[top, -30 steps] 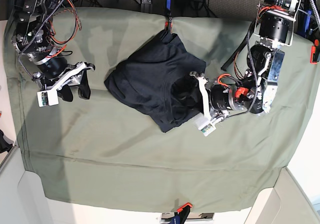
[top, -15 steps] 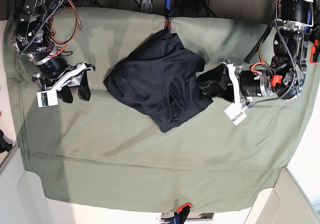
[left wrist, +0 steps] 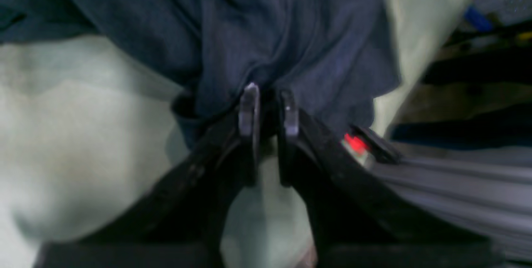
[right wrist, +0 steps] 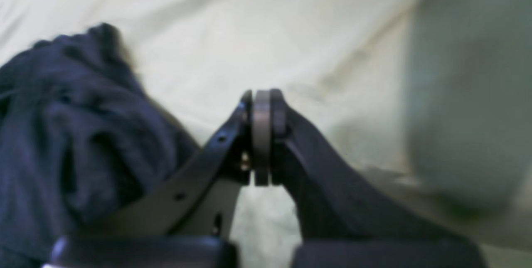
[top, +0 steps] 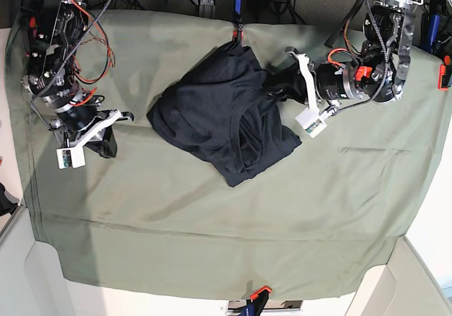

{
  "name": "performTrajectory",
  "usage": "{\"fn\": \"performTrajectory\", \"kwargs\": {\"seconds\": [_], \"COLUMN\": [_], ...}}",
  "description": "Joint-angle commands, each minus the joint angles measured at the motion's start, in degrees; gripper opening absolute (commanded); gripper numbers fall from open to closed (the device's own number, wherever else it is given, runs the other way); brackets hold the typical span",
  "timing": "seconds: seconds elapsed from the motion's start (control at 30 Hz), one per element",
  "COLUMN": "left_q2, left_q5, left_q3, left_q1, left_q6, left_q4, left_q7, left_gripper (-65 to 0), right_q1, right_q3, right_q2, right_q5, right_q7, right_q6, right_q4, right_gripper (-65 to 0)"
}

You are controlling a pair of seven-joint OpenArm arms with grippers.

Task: Fold the T-shirt properly
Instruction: 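Flatten the folded stack with both grippers from its sides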

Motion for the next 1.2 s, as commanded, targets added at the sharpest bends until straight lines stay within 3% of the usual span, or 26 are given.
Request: {"fn": "performTrajectory", "kwargs": {"seconds": [0.0, 0.13, 0.23, 0.53, 0.67, 0.87, 1.07, 1.17], "left_q2": [-0.1, 0.0, 0.0, 0.0, 0.0, 0.0, 0.0, 0.0], "left_q5": [1.8, 9.1, 9.0, 9.0, 9.0, 9.0, 6.4, 6.0], "left_q3": [0.3, 1.1, 1.1, 1.0, 1.1, 1.1, 1.1, 1.1], "left_q1": [-0.6, -2.4, -5.9, -15.8, -18.5, -20.6, -20.6, -20.6], "left_q6": [-0.3, -0.3, -0.3, -0.3, -0.3, -0.3, -0.3, -0.3], "left_q4": [0.1, -3.5, -7.5, -18.9, -20.9, -21.0, -21.0, -21.0], "left_q7": [-3.0, -8.8, -9.0, -8.9, -10.3, -10.7, -11.2, -11.3], "left_gripper": [-58.0, -57.9, -57.9, -57.9, -57.9, -57.9, -57.9, -57.9], "right_q1": [2.4, 5.9, 6.5, 6.2, 6.0, 2.3, -3.9, -6.5], "right_q3": [0.1, -1.4, -4.1, -15.8, -18.7, -22.1, -27.1, -27.8], "right_q2": [0.3, 0.3, 0.3, 0.3, 0.3, 0.3, 0.1, -1.8], "right_q5": [0.8, 0.7, 0.7, -2.6, -2.2, 3.4, 3.7, 3.5], "right_q7": [1.4, 1.7, 3.0, 4.0, 1.7, 0.7, 3.4, 3.5], "right_q6": [-0.1, 0.3, 2.5, 2.5, 2.5, 2.6, 3.4, 3.4], "right_q4": [-0.8, -6.1, -7.5, -9.3, -9.4, -9.2, -8.4, -6.5], "right_gripper": [-65.0, -65.0, -65.0, -65.0, -65.0, -65.0, -65.0, -65.0]}}
